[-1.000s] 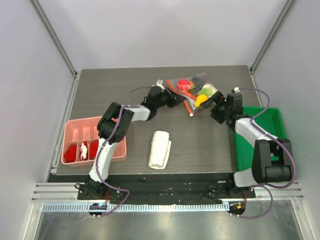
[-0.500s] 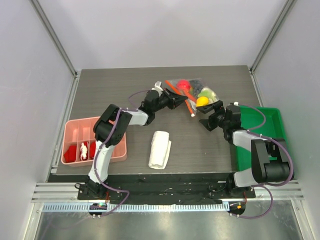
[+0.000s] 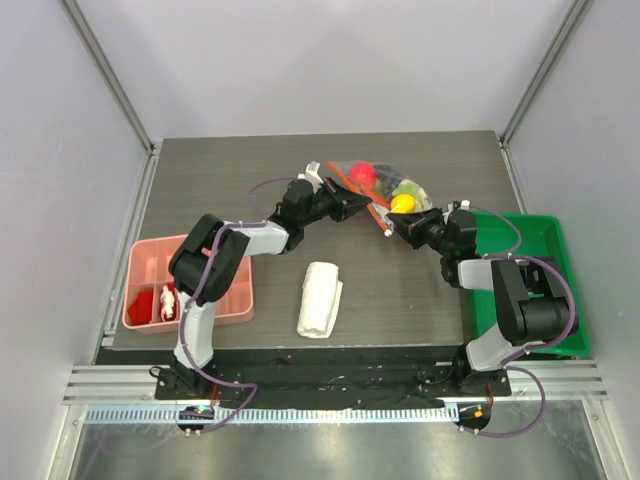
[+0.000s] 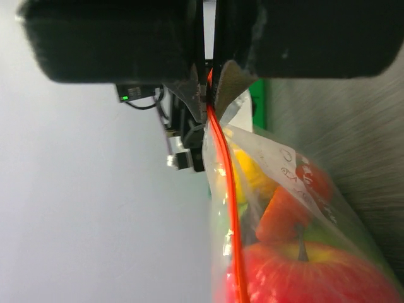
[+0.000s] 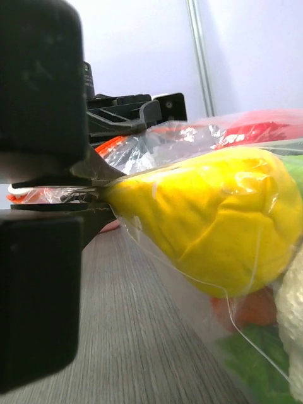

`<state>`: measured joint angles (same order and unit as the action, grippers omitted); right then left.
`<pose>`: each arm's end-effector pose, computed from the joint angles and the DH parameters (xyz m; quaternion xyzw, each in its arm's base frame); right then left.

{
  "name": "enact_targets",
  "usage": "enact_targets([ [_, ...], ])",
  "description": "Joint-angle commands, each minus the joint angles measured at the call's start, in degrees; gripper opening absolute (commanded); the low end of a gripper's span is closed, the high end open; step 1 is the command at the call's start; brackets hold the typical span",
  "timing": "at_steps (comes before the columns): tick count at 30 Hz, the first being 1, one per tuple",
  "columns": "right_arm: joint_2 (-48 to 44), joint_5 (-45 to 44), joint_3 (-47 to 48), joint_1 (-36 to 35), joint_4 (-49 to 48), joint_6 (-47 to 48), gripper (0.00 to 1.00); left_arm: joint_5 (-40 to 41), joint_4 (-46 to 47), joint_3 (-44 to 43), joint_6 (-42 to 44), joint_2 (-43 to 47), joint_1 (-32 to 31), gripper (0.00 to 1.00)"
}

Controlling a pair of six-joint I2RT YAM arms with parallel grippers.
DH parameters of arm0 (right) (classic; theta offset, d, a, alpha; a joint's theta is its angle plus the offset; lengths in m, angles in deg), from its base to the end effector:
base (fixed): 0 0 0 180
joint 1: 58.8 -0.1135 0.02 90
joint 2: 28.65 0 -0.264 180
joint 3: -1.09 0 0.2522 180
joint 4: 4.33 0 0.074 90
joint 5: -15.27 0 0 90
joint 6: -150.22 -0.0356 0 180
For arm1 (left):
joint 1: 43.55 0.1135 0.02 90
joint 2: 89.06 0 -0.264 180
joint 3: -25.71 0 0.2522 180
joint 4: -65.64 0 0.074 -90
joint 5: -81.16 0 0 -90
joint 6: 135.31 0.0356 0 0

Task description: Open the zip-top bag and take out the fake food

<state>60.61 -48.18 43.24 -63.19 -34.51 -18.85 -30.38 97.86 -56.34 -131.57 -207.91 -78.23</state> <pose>0.2874 0.0380 0.1619 0.3656 0.7047 0.5234 0.3096 0.3676 -0.2703 0.1851 -0.1999 0.7051 -0.6475 0.2090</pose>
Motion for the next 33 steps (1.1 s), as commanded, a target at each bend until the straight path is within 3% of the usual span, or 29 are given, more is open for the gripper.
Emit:
enact_targets([
  [1,-0.7,1.9,1.8,-0.3,-3.0,-0.7,0.01,0.4,-10.2,0.2,12.3,8.7,1.2,0.14],
  [2,-0.7,2.0,1.9,-0.3,-2.7,-0.6,0.01,1.3,-15.9,0.3,17.7,11.2,1.1,0.31],
  [3,-1.0,1.9,1.8,-0.3,-3.1,-1.3,0.01,2.1,-19.2,0.6,20.2,12.7,0.7,0.39],
  [6,-1.3,1.5,2.5,-0.5,-2.6,-1.3,0.01,4.5,-25.5,2.7,26.8,17.5,-2.2,0.54],
  [21,-1.7,0.3,4.3,-1.4,-1.2,-5.9,0.01,6.5,-23.8,2.5,26.2,14.0,-10.7,0.44],
  [33,-3.7,-0.3,3.9,-1.7,0.6,-3.3,0.01,9.0,-23.1,-0.7,25.7,10.5,-10.9,0.54],
])
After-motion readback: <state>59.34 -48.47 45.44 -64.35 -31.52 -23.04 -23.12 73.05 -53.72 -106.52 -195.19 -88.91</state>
